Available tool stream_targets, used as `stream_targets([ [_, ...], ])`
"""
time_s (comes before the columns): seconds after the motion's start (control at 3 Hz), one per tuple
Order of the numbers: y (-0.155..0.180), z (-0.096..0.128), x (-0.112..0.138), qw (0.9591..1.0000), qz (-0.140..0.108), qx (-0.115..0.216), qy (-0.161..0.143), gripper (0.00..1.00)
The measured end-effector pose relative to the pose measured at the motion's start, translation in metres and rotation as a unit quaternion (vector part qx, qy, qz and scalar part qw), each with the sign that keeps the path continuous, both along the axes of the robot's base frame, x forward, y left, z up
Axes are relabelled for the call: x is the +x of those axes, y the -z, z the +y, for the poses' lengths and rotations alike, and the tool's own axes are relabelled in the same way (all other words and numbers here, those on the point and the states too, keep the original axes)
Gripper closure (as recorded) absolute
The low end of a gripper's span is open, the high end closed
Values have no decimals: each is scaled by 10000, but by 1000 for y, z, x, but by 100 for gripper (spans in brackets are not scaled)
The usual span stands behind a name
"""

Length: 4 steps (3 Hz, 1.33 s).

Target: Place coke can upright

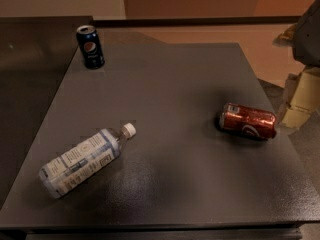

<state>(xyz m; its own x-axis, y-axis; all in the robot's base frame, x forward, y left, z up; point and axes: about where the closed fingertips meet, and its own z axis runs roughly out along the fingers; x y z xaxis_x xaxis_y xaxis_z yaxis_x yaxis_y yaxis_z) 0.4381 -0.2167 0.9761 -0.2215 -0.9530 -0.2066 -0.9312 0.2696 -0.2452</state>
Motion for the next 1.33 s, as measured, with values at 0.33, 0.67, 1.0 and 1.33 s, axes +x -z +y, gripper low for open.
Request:
stream_targets([
  [0.33, 0, 0, 0, 10000, -10, -1, 1, 0],
  [0.67, 11, 0, 7, 10000, 10, -62, 51, 0],
  [1.0, 34, -3, 19, 9998, 105, -124, 147, 0],
  [1.33, 66, -5, 32, 9993, 260, -165, 226, 0],
])
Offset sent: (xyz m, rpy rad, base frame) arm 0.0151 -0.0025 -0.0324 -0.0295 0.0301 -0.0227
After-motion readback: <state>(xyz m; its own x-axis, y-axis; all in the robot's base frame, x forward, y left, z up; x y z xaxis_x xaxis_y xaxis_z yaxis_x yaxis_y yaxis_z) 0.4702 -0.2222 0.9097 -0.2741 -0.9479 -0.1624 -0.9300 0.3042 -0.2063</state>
